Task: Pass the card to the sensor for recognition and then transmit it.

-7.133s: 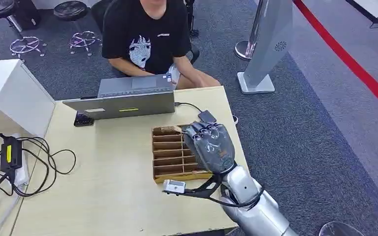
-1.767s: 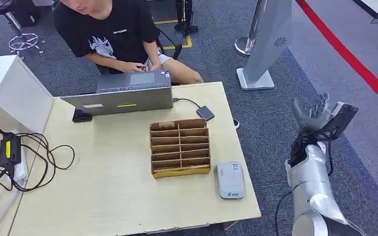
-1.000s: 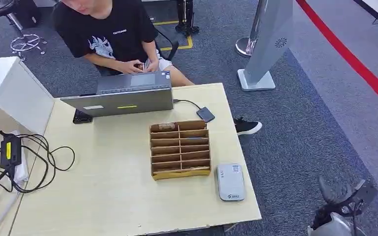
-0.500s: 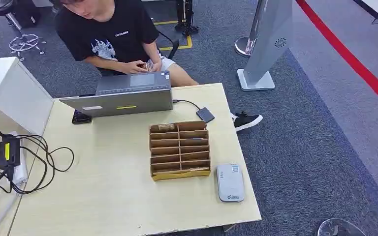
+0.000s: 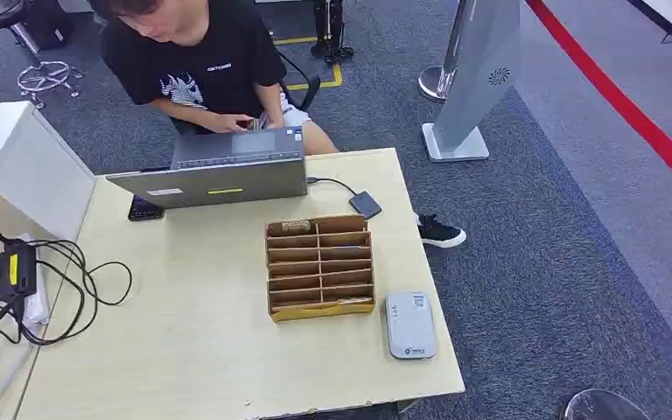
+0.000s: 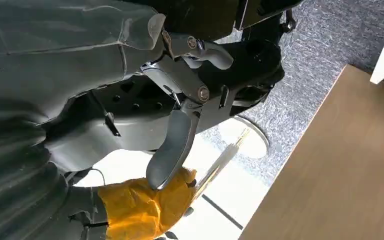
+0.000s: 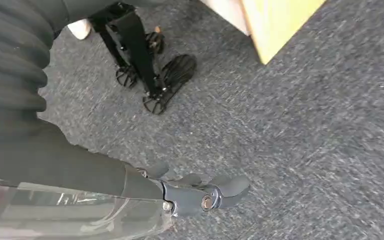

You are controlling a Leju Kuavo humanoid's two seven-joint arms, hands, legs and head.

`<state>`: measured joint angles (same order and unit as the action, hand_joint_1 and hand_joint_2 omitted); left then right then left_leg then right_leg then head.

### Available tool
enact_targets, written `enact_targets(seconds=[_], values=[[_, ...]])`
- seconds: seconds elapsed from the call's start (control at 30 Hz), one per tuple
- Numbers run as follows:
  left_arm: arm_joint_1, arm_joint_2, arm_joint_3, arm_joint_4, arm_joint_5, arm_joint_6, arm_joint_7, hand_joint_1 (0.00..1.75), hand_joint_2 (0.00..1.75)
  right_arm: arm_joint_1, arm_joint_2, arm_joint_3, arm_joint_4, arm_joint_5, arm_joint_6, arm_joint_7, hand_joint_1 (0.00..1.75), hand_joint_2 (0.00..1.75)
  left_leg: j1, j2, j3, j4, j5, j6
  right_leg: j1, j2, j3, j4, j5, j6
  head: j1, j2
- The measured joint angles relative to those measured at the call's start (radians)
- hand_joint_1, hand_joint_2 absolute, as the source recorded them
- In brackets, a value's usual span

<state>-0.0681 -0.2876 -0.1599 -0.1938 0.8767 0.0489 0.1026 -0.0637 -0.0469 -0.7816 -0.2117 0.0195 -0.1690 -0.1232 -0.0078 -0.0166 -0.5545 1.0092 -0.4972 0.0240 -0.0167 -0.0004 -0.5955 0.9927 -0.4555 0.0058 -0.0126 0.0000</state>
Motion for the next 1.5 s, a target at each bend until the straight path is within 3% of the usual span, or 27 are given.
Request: enact_targets(seconds=[0.13, 0.17, 0.27, 0.43, 0.5, 0.57, 0.6, 0.63, 0.67, 0.83, 0.9, 1.0, 1.23, 1.4, 1.5], values=[[-0.003, 0.000, -0.032, 0.000, 0.016, 0.002, 0.000, 0.00, 1.75, 0.001, 0.007, 0.010, 0.003, 0.014, 0.047, 0.010, 0.00, 1.75, 0.000, 0.000, 0.000, 0.000, 0.000, 0.000, 0.000, 0.000, 0.000, 0.000, 0.000, 0.000, 0.000, 0.000], [-0.004, 0.000, -0.043, 0.000, 0.014, -0.008, 0.000, 0.00, 1.75, 0.001, 0.010, 0.015, 0.004, 0.019, 0.058, 0.009, 0.00, 0.00, 0.000, 0.000, 0.000, 0.000, 0.000, 0.000, 0.000, 0.000, 0.000, 0.000, 0.000, 0.000, 0.000, 0.000], [-0.007, 0.005, -0.077, 0.000, -0.032, -0.091, 0.018, 0.00, 1.75, 0.001, 0.016, 0.029, 0.006, 0.047, 0.095, 0.008, 0.00, 0.00, 0.000, 0.000, 0.000, 0.000, 0.000, 0.000, 0.000, 0.000, 0.000, 0.000, 0.000, 0.000, 0.000, 0.000], [-0.020, 0.035, -0.242, 0.000, -0.262, -0.422, 0.119, 0.00, 1.75, -0.013, 0.034, 0.075, 0.008, 0.109, 0.113, 0.026, 0.00, 0.00, 0.000, 0.000, 0.001, 0.000, 0.000, 0.000, 0.000, 0.000, 0.001, 0.000, 0.000, 0.000, 0.001, 0.000], [-0.024, 0.045, -0.325, 0.000, -0.313, -0.471, 0.127, 0.00, 1.75, -0.031, 0.041, 0.091, 0.009, 0.119, 0.106, 0.040, 0.00, 0.00, 0.000, 0.002, 0.002, 0.000, 0.000, 0.000, 0.000, 0.002, 0.002, 0.000, 0.000, 0.000, 0.000, 0.000], [-0.025, 0.053, -0.370, 0.000, -0.321, -0.478, 0.128, 0.00, 1.75, -0.044, 0.045, 0.100, 0.010, 0.121, 0.105, 0.043, 0.00, 0.00, 0.000, 0.002, 0.003, 0.000, 0.000, 0.000, 0.000, 0.002, 0.002, 0.000, 0.000, 0.000, 0.000, 0.000], [-0.025, 0.058, -0.390, 0.000, -0.323, -0.478, 0.128, 0.00, 0.00, -0.049, 0.047, 0.104, 0.010, 0.121, 0.105, 0.047, 0.00, 0.00, 0.000, 0.001, 0.003, 0.000, 0.000, 0.000, 0.000, 0.001, 0.002, 0.000, 0.000, 0.000, 0.001, 0.000], [-0.025, 0.060, -0.403, 0.000, -0.323, -0.478, 0.128, 0.00, 0.00, -0.052, 0.048, 0.107, 0.010, 0.121, 0.105, 0.048, 0.00, 0.00, 0.000, 0.001, 0.003, 0.000, 0.000, 0.000, 0.000, 0.001, 0.002, 0.000, 0.000, 0.000, 0.001, 0.000], [-0.025, 0.060, -0.415, 0.000, -0.325, -0.478, 0.127, 0.00, 1.75, -0.054, 0.049, 0.110, 0.010, 0.121, 0.106, 0.048, 0.00, 0.00, 0.000, 0.001, 0.003, 0.000, 0.000, 0.000, 0.000, 0.001, 0.002, 0.000, 0.000, 0.000, 0.001, 0.000], [-0.028, 0.059, -0.447, 0.000, -0.355, -0.398, 0.017, 0.00, 1.75, -0.044, 0.052, 0.116, 0.011, 0.124, 0.113, 0.046, 0.00, 0.00, 0.000, 0.001, 0.003, 0.000, 0.000, 0.000, 0.000, 0.001, 0.002, 0.000, 0.000, 0.000, 0.001, 0.000], [-0.032, 0.059, -0.490, 0.000, -0.453, -0.440, -0.001, 0.00, 1.75, -0.042, 0.053, 0.119, 0.013, 0.144, 0.113, 0.050, 0.00, 0.00, 0.000, 0.001, 0.002, 0.000, 0.000, 0.000, 0.000, 0.001, 0.002, 0.000, 0.000, 0.000, 0.001, 0.000], [-0.081, 0.061, -0.628, 0.000, -0.698, -0.490, -0.065, 0.00, 1.75, -0.069, 0.057, 0.138, 0.014, 0.185, 0.093, 0.097, 0.00, 0.00, 0.000, 0.001, 0.003, 0.000, 0.000, 0.000, -0.001, 0.001, 0.003, 0.000, 0.000, 0.000, 0.001, 0.000], [-0.211, 0.041, -0.958, -0.002, -1.014, -0.489, -0.113, 0.00, 1.75, -0.149, 0.066, 0.186, 0.014, 0.237, 0.087, 0.158, 0.00, 0.00, 0.000, 0.002, 0.009, 0.000, 0.001, 0.000, 0.000, 0.002, 0.009, 0.000, 0.001, -0.001, 0.001, 0.000], [-0.245, 0.034, -1.068, -0.002, -1.060, -0.469, -0.112, 0.00, 1.75, -0.164, 0.067, 0.200, 0.014, 0.246, 0.090, 0.164, 0.00, 0.00, 0.000, 0.002, 0.010, 0.000, 0.001, 0.000, 0.000, 0.002, 0.009, 0.000, 0.001, -0.001, 0.000, 0.000], [-0.289, 0.016, -1.163, -0.016, -1.245, -0.387, -0.051, 0.00, 1.75, -0.181, 0.067, 0.214, 0.014, 0.273, 0.099, 0.190, 0.00, 0.00, 0.000, 0.002, 0.009, 0.000, 0.001, 0.000, 0.000, 0.002, 0.008, 0.000, 0.001, -0.001, 0.000, 0.000]])
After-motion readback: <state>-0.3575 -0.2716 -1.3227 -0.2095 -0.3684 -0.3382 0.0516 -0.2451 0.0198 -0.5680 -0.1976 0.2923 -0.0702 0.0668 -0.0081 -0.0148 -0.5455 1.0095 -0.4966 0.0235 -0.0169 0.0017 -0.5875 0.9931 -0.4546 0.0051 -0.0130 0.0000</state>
